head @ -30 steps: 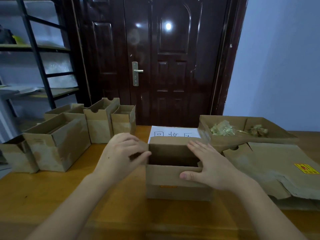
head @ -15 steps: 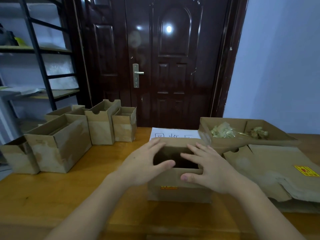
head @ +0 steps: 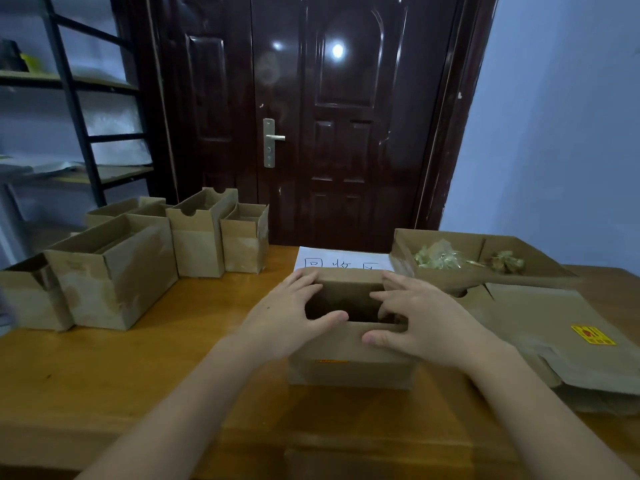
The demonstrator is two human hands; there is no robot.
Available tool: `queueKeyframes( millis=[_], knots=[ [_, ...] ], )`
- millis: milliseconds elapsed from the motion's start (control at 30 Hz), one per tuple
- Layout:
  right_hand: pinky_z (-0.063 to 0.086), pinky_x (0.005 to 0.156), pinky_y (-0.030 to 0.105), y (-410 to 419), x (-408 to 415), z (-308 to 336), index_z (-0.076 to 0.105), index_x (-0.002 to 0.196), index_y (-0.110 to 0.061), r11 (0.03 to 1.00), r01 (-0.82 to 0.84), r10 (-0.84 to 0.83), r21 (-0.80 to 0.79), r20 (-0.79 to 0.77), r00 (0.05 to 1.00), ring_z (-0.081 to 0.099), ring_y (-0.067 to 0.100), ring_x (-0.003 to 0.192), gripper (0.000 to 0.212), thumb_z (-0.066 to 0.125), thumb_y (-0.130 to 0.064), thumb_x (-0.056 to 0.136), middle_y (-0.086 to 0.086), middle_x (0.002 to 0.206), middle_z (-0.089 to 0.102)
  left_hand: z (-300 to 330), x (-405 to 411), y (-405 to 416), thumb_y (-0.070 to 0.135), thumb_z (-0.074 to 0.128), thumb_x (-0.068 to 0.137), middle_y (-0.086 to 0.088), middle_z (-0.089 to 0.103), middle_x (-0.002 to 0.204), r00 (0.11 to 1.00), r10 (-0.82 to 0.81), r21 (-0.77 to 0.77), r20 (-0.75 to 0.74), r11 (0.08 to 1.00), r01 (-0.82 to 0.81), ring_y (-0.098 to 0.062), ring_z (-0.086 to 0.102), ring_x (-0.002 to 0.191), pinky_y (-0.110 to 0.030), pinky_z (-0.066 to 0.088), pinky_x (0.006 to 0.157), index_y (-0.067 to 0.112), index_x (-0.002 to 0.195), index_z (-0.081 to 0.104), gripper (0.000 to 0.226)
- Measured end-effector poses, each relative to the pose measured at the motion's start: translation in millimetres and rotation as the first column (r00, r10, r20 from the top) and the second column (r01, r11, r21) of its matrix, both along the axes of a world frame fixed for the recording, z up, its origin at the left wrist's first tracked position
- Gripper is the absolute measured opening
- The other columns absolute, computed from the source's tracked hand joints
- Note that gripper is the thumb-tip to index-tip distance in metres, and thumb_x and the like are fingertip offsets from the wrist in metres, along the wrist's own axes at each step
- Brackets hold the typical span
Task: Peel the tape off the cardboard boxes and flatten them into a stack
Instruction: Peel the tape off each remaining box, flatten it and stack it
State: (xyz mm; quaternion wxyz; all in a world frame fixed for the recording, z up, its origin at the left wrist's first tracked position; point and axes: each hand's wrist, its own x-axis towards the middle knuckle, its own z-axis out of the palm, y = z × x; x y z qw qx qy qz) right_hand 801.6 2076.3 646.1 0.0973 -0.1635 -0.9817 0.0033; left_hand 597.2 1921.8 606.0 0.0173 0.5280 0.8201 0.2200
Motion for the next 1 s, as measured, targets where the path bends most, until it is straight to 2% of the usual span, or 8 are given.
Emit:
queueKeyframes(
  millis=[200, 300, 400, 500, 667, 833, 933, 1000],
  knots=[
    [0.047, 0.102, 0.033, 27.7, 44.7, 9.2, 0.070, 0.123, -0.038, 0.999, 0.041, -0.043, -0.014, -0.268, 0.962, 0.041, -0.002, 0.130, 0.078, 0.051, -0.091, 0.069, -0.026, 0.129, 0.059, -6.9, -2.7, 0.3, 0.103, 0.024, 0.071, 0.029, 0.012, 0.166, 1.000, -0.012, 0.045, 0.022, 0.999, 0.011, 0.016, -0.006, 0.140, -0.041, 0.023, 0.121, 0.040, 0.158, 0.030, 0.108],
    [0.042, 0.096, 0.026, 36.5, 67.1, -6.4, 0.063, 0.135, -0.040, 0.993, 0.096, -0.110, -0.072, -0.227, 0.968, 0.039, -0.005, 0.122, 0.083, 0.056, -0.088, 0.068, -0.030, 0.131, 0.054, -11.1, -4.7, 2.7, 0.103, 0.027, 0.070, 0.030, 0.012, 0.165, 0.998, -0.007, 0.070, 0.065, 0.998, 0.003, 0.017, -0.009, 0.141, -0.042, 0.024, 0.121, 0.041, 0.158, 0.030, 0.108],
    [0.043, 0.106, 0.031, 25.6, 70.1, -34.7, 0.039, 0.147, -0.051, 0.944, 0.155, -0.202, -0.290, -0.137, 0.970, 0.041, -0.005, 0.121, 0.101, 0.043, -0.102, 0.060, -0.026, 0.134, 0.045, -15.3, -4.9, 5.4, 0.103, 0.030, 0.069, 0.030, 0.014, 0.165, 0.994, -0.013, 0.122, 0.106, 0.993, 0.000, 0.011, -0.006, 0.149, -0.042, 0.024, 0.121, 0.041, 0.157, 0.033, 0.109],
    [0.044, 0.109, 0.035, 13.3, 59.5, -61.1, 0.023, 0.150, -0.053, 0.862, 0.138, -0.269, -0.488, -0.208, 0.940, 0.047, 0.002, 0.127, 0.107, 0.042, -0.104, 0.058, -0.023, 0.140, 0.047, -17.5, -3.6, 5.4, 0.103, 0.035, 0.067, 0.029, 0.018, 0.164, 0.985, -0.027, 0.191, 0.169, 0.982, -0.006, 0.008, 0.001, 0.151, -0.041, 0.026, 0.120, 0.042, 0.155, 0.036, 0.107],
    [0.036, 0.114, 0.039, 7.3, 41.5, -76.2, -0.004, 0.149, -0.066, 0.832, 0.105, -0.281, -0.545, -0.250, 0.927, 0.030, -0.005, 0.137, 0.110, 0.054, -0.098, 0.062, -0.036, 0.151, 0.023, -15.0, -3.0, 1.9, 0.091, 0.049, 0.076, 0.019, 0.026, 0.165, 0.962, -0.060, 0.315, 0.267, 0.949, -0.029, -0.002, 0.014, 0.153, -0.044, 0.031, 0.121, 0.042, 0.150, 0.042, 0.089],
    [0.035, 0.116, 0.041, 6.3, 32.1, -88.9, -0.008, 0.145, -0.072, 0.784, 0.057, -0.343, -0.618, -0.355, 0.870, 0.030, -0.005, 0.139, 0.112, 0.064, -0.086, 0.061, -0.049, 0.145, 0.022, -24.6, -11.7, -11.7, 0.079, 0.050, 0.087, 0.019, 0.024, 0.166, 0.956, 0.023, 0.506, 0.292, 0.845, -0.174, -0.005, 0.015, 0.153, -0.047, 0.024, 0.122, 0.041, 0.153, 0.038, 0.076],
    [0.035, 0.113, 0.036, 8.0, 32.8, -96.7, -0.014, 0.143, -0.070, 0.727, 0.035, -0.440, -0.686, -0.426, 0.790, 0.026, -0.004, 0.138, 0.124, 0.080, -0.070, 0.064, -0.044, 0.147, 0.013, -43.7, -12.5, -31.3, 0.089, 0.038, 0.084, 0.019, 0.028, 0.164, 0.856, 0.026, 0.591, 0.517, 0.712, -0.379, -0.004, 0.027, 0.146, -0.037, 0.027, 0.112, 0.047, 0.155, 0.028, 0.084],
    [0.042, 0.107, 0.034, 8.9, 33.3, -104.9, -0.019, 0.144, -0.066, 0.645, 0.011, -0.521, -0.764, -0.429, 0.738, 0.036, 0.002, 0.137, 0.134, 0.086, -0.062, 0.061, -0.034, 0.153, 0.016, -60.1, -9.1, -41.1, 0.091, 0.030, 0.084, 0.016, 0.042, 0.155, 0.747, 0.005, 0.562, 0.665, 0.655, -0.505, -0.008, 0.037, 0.141, -0.034, 0.030, 0.108, 0.044, 0.153, 0.035, 0.084]
  ],
)
